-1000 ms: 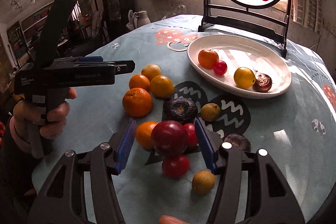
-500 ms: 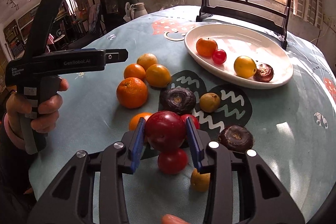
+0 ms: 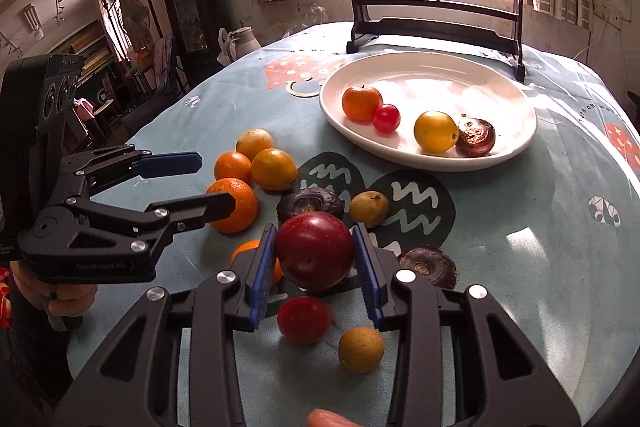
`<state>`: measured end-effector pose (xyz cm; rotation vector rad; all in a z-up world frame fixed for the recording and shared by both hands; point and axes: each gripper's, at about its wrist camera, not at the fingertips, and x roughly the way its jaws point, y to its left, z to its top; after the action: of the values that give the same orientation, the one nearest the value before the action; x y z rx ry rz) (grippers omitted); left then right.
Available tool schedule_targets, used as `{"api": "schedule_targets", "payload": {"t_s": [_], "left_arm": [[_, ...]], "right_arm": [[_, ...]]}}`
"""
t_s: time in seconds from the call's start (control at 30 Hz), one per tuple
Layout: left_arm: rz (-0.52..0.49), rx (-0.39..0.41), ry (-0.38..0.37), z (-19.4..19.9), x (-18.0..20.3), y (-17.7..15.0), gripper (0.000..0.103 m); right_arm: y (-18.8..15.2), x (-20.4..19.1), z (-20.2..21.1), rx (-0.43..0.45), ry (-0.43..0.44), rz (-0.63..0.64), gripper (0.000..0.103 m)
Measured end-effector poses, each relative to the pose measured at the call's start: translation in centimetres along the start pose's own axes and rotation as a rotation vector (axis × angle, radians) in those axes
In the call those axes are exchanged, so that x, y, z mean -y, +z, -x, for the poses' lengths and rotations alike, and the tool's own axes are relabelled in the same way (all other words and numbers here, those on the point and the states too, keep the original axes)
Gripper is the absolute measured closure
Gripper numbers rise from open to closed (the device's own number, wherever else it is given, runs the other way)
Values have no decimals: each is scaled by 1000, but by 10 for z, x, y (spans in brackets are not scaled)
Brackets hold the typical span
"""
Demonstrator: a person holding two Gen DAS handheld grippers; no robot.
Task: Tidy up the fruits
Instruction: 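Grasp a red plum with the right tool while the left tool grasps a large tangerine, then place the plum and tangerine on the white plate, opening both tools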
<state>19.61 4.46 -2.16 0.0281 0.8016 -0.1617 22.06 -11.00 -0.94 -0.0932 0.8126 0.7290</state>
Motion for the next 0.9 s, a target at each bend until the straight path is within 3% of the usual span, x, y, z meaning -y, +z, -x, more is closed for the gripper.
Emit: {"api": "schedule_targets", "payload": {"t_s": [0.27, 0.4, 0.9], "left_arm": [[-13, -67, 17, -13, 0, -6, 41], [-2, -85, 16, -17, -3, -7, 50], [51, -152, 0, -34, -11, -11, 57]], "right_arm": [[0, 1, 0, -2, -4, -2, 64], [0, 1, 0, -2, -5, -2, 64], [0, 3, 1, 6, -19, -2, 64]]}}
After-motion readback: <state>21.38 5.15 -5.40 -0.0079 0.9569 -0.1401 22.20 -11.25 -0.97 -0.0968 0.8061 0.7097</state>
